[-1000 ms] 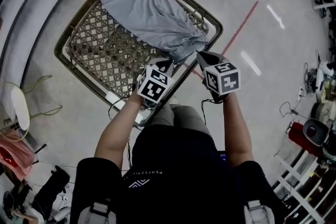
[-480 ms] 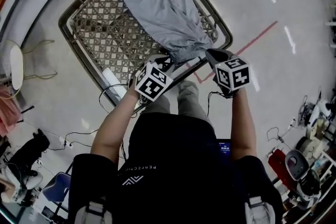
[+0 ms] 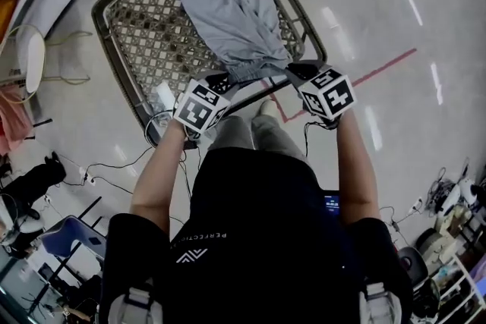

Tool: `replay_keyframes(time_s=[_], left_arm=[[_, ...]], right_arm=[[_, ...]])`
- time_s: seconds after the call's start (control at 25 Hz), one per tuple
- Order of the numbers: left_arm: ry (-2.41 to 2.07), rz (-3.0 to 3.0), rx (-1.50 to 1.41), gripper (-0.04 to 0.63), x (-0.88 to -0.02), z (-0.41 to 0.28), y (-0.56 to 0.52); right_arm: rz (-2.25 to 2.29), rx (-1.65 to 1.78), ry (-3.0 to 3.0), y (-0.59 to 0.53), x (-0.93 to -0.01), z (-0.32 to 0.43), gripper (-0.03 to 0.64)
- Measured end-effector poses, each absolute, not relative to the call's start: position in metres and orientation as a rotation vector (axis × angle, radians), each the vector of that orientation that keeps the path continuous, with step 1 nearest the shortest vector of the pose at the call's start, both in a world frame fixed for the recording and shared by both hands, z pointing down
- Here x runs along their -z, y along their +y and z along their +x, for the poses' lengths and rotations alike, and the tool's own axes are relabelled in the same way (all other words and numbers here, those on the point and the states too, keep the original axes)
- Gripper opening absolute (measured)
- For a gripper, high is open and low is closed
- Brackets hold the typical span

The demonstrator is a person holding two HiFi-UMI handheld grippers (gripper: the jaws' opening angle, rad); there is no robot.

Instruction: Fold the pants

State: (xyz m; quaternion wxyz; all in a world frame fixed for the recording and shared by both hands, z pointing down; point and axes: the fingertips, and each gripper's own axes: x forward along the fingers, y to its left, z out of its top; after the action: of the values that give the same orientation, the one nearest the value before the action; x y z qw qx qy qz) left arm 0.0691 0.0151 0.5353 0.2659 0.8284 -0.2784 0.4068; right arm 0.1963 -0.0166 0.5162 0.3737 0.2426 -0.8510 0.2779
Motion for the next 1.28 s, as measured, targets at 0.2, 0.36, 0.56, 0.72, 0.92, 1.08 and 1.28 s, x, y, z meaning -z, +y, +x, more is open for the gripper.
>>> replay_keyframes(time_s=[0.2,0.36,0.56,0.72,0.92,1.08,1.28], left_arm=[[-0.886,2.228,-1.132,0.173,-0.534,0.066,0.014],[-0.94,2.216,-1.151,0.181,-0.535,0.066,0.013],[-0.889,2.242,-1.194,0.188,-0.539,0.077,0.014],[-0.871,2.272,-1.267,0.201,-0.544,0.077,0.015],[-0.85,2.309,-1.303,0.221,-0.552,0.084,0.016],[-0.838,2.32,-1.291,0.221,-0.555,0.084,0.012],[-0.79,2.301,-1.241,0.221,-0.555,0.093,0.005]], right_arm=[[0.497,-0.612,-2.192,-0.018,-0.521,0.201,0.041],[0.437,-0.617,-2.194,-0.017,-0.527,0.196,0.042],[0.366,-0.598,-2.192,-0.016,-0.531,0.191,0.057],[0.309,-0.569,-2.19,-0.01,-0.53,0.186,0.169],[0.261,-0.413,-2.155,-0.01,-0.539,0.184,0.175],[0.2,-0.37,-2.121,-0.009,-0.549,0.18,0.184],[0.135,-0.313,-2.067,-0.01,-0.559,0.182,0.184]])
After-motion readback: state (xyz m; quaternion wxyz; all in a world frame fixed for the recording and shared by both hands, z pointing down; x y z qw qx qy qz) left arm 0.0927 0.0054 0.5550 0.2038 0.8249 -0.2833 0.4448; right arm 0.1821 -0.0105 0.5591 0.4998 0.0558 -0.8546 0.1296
